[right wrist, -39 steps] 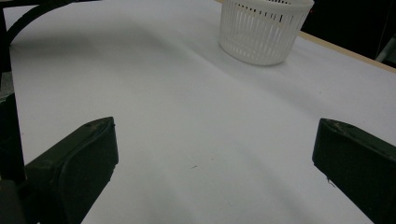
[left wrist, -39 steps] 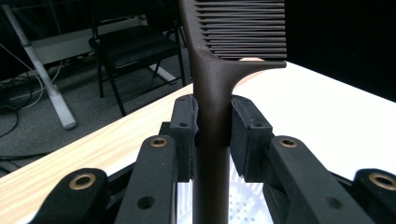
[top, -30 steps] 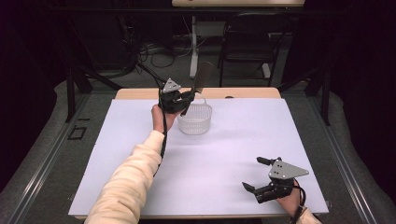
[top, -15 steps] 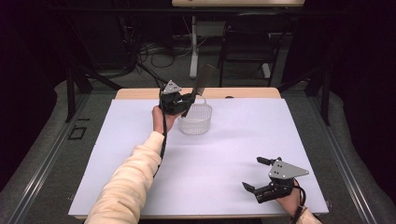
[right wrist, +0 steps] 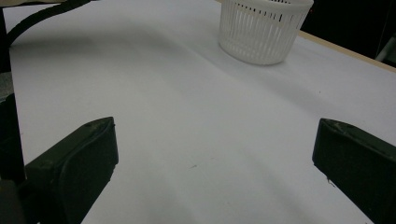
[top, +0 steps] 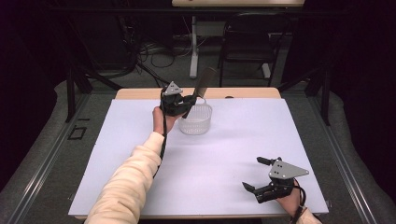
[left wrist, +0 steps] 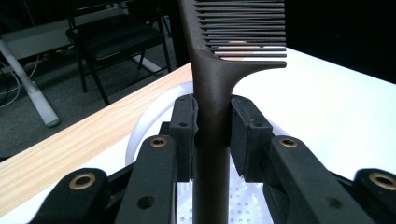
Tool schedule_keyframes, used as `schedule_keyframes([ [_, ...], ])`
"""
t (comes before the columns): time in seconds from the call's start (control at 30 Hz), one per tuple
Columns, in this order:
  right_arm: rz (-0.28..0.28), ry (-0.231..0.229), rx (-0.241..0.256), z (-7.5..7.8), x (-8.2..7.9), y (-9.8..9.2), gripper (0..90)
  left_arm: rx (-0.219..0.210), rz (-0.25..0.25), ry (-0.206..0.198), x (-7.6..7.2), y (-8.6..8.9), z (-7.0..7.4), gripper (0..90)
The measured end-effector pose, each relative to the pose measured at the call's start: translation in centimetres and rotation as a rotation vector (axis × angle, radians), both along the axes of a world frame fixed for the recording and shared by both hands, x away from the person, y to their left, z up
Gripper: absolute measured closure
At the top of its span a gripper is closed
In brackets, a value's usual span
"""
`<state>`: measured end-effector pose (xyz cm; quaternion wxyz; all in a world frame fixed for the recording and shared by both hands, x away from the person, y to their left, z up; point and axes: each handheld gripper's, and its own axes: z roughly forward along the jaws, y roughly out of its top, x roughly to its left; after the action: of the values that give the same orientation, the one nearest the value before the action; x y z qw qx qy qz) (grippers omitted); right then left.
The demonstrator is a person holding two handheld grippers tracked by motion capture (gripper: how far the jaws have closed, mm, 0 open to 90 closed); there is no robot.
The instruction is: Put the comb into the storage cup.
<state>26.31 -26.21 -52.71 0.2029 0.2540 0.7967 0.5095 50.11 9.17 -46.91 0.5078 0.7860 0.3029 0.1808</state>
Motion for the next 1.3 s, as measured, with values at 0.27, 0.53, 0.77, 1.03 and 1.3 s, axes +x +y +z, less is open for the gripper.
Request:
schedule_keyframes([
  [0.27, 0.000, 0.001, -0.001, -0.01, 0.00, 0.01, 0.0, 0.012, -0.009, 0.003, 0.01, -0.12, -0.11, 72.1],
  [0.53, -0.001, 0.001, -0.001, -0.01, 0.01, 0.01, 0.0, 0.024, -0.015, 0.009, 0.08, -0.26, -0.23, 72.1],
  [0.77, -0.001, 0.001, -0.001, -0.01, 0.01, 0.00, 0.0, 0.038, -0.022, 0.013, 0.19, -0.39, -0.40, 72.1],
  [1.03, -0.002, 0.001, -0.001, 0.00, 0.02, 0.00, 0.0, 0.050, -0.029, 0.020, 0.23, -0.60, -0.57, 72.1],
  [1.3, -0.001, -0.003, 0.001, 0.01, 0.03, -0.03, 0.0, 0.071, -0.040, 0.027, 0.31, -0.82, -0.66, 72.0],
])
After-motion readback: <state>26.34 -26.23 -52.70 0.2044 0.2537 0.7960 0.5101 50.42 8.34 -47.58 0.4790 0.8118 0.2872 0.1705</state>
